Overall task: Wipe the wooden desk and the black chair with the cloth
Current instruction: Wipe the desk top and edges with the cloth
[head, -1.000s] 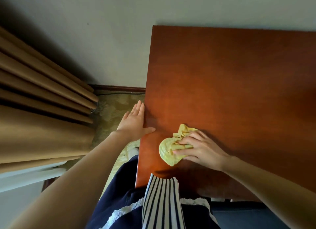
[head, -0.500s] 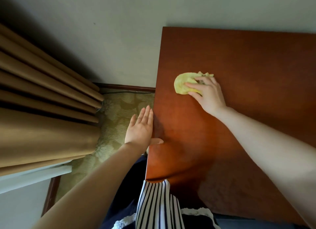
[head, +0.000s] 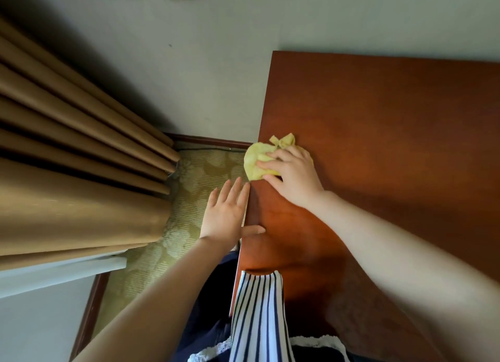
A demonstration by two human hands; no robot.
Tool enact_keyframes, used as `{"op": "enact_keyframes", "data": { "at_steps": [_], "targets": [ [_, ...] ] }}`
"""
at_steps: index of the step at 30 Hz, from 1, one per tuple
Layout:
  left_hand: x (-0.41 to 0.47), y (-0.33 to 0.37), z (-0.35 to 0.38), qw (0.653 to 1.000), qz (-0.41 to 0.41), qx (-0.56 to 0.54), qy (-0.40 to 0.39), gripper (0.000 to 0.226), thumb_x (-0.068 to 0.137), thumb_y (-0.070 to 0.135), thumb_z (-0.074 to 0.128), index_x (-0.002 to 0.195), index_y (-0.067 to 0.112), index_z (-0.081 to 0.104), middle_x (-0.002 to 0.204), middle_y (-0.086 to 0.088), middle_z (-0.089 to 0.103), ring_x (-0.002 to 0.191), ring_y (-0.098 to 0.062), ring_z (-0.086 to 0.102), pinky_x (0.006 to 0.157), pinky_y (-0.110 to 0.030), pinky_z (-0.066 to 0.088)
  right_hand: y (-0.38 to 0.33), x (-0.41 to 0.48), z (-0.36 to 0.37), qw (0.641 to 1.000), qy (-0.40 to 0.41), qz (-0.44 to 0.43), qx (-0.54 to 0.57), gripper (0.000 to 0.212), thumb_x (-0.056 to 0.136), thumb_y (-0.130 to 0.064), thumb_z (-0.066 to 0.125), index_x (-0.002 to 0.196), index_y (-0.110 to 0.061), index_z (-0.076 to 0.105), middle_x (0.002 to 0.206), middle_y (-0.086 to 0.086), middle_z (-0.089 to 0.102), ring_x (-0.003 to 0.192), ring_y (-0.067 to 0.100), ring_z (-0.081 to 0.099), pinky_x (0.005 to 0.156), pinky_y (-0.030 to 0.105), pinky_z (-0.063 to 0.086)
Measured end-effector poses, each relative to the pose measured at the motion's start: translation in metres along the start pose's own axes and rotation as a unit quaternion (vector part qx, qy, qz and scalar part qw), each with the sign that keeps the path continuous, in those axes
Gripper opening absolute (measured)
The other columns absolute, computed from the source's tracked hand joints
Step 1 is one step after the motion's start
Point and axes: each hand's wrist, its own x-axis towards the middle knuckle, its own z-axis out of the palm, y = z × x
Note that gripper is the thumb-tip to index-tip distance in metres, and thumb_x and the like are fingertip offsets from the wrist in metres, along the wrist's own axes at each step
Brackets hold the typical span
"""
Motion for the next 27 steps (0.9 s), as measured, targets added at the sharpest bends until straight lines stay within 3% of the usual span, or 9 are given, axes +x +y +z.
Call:
{"op": "enact_keyframes", "data": {
  "at_steps": [4, 6, 11, 15, 19, 27],
  "targets": [
    [-0.005, -0.004, -0.001, 0.999, -0.012, -0.031, 0.018, 0.091, 0.075, 0.076, 0.046, 0.145, 0.021, 0.029, 0.152, -0.001, 0.032, 0.137, -0.022, 0.035, 0.111, -0.037, 0.025, -0.007, -0.043, -0.003, 0.998, -0.026, -0.055, 0.013, 0.027, 0.080, -0.026, 0.072, 0.107, -0.025, 0.072, 0.107, 0.002, 0.067, 0.105, 0.029, 0.056, 0.095, 0.049, 0.039],
    [-0.005, -0.007, -0.005, 0.999, -0.017, -0.043, 0.022, 0.090, 0.074, 0.073, 0.051, 0.144, 0.020, 0.033, 0.148, -0.001, 0.039, 0.132, -0.021, 0.041, 0.107, -0.036, 0.030, -0.001, -0.070, -0.005, 0.994, -0.026, -0.105, 0.015, 0.027, 0.075, -0.024, 0.078, 0.102, -0.024, 0.074, 0.098, 0.002, 0.068, 0.099, 0.028, 0.059, 0.090, 0.048, 0.044],
    [0.009, -0.008, -0.026, 0.998, -0.006, -0.052, 0.044, 0.098, 0.073, 0.068, 0.058, 0.150, 0.018, 0.023, 0.157, -0.004, 0.022, 0.144, -0.024, 0.020, 0.115, -0.041, 0.018, 0.031, -0.126, -0.013, 0.984, -0.018, -0.177, 0.014, 0.029, 0.073, -0.029, 0.079, 0.101, -0.027, 0.073, 0.090, -0.003, 0.064, 0.091, 0.021, 0.059, 0.086, 0.043, 0.048],
    [0.033, 0.016, -0.039, 0.999, 0.026, -0.018, 0.024, 0.110, 0.074, 0.071, 0.054, 0.152, 0.016, -0.001, 0.160, -0.004, -0.007, 0.147, -0.020, -0.007, 0.117, -0.036, -0.001, 0.057, -0.148, -0.022, 0.982, -0.014, -0.189, -0.011, 0.033, 0.072, -0.030, 0.080, 0.103, -0.028, 0.072, 0.095, -0.004, 0.066, 0.096, 0.016, 0.052, 0.088, 0.041, 0.048],
    [0.055, 0.041, -0.048, 1.000, 0.006, 0.001, -0.018, 0.120, 0.073, 0.074, 0.054, 0.150, 0.011, -0.014, 0.158, -0.007, -0.019, 0.146, -0.019, -0.014, 0.117, -0.035, -0.003, 0.084, -0.154, -0.036, 0.989, 0.014, -0.143, -0.021, 0.035, 0.069, -0.026, 0.082, 0.103, -0.026, 0.074, 0.094, -0.003, 0.067, 0.095, 0.017, 0.053, 0.088, 0.040, 0.049],
    [0.079, 0.056, -0.053, 0.998, -0.028, 0.002, -0.053, 0.126, 0.072, 0.073, 0.056, 0.147, 0.004, -0.018, 0.156, -0.012, -0.022, 0.145, -0.022, -0.014, 0.118, -0.034, 0.002, 0.134, -0.122, -0.060, 0.994, 0.107, 0.025, -0.012, 0.039, 0.064, -0.012, 0.086, 0.101, -0.016, 0.074, 0.093, 0.005, 0.067, 0.090, 0.030, 0.060, 0.081, 0.043, 0.045]
  ]
}}
